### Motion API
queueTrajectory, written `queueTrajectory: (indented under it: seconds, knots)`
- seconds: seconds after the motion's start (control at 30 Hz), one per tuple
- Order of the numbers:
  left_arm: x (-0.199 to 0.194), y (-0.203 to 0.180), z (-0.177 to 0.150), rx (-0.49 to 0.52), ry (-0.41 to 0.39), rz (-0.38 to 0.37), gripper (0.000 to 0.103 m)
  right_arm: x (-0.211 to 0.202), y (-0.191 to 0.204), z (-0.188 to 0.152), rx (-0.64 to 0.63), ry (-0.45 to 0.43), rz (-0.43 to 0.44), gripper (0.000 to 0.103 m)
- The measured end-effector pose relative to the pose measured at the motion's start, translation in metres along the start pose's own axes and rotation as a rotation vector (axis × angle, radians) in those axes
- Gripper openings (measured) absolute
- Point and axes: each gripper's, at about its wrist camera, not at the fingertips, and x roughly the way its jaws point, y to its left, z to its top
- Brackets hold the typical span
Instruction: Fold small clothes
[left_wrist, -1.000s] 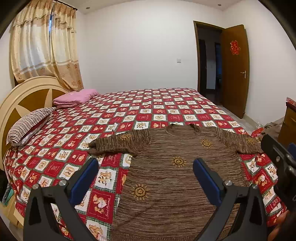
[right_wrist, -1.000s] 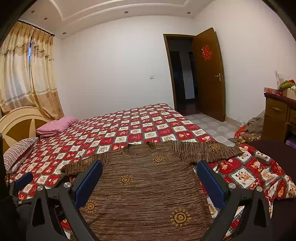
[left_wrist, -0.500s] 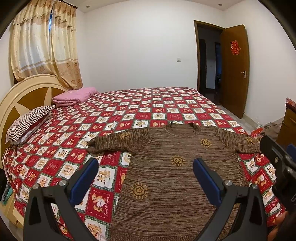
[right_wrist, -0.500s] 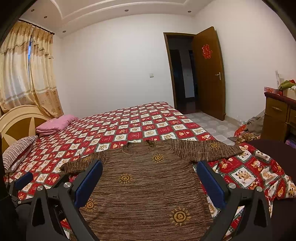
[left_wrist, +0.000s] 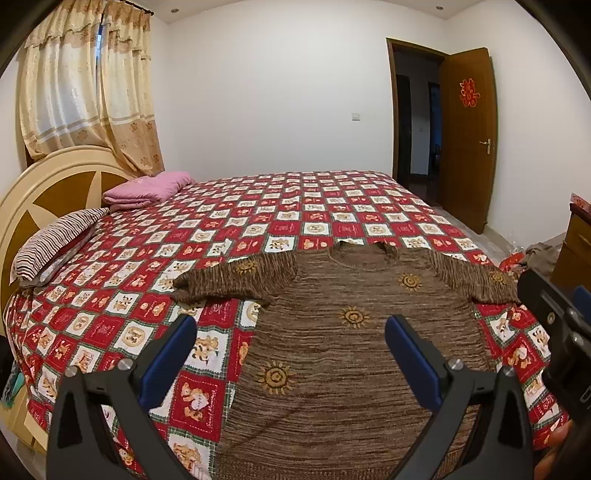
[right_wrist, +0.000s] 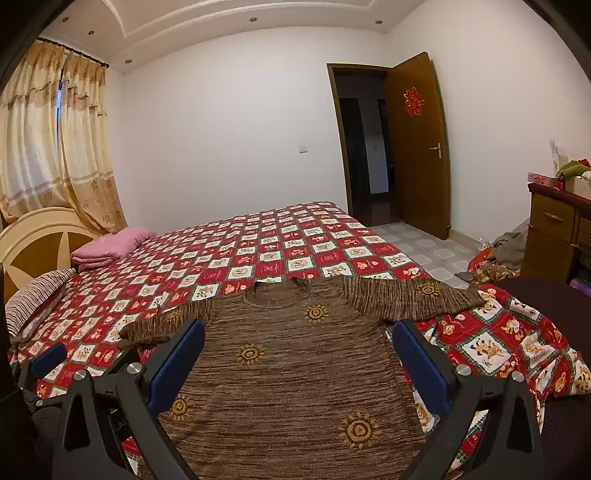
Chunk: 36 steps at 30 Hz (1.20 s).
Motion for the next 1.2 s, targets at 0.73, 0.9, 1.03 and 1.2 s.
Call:
queueTrajectory:
  seconds: [0.73, 0.9, 1.03, 1.2]
  knots:
    - [0.006, -0.001, 0.002, -0.004, 0.025, -0.01, 0.103, 0.003, -0.002, -0.004, -0.003, -0.001, -0.008, 0.102]
    - [0.014, -0.006, -0.002, 0.002, 0.039, -0.016, 0.103, 0.011, -0.002, -0.008, -0.009, 0.02, -0.016, 0.102]
    - [0.023, -0.007, -0.006, 0.003, 0.06, -0.02, 0.103, 0.021, -0.004, -0.013, -0.008, 0.045, -0.025, 0.102]
    - [0.04, -0.009, -0.01, 0.007, 0.093, -0.021, 0.103, 0.041, -0.01, -0.019, -0.009, 0.087, -0.048, 0.102]
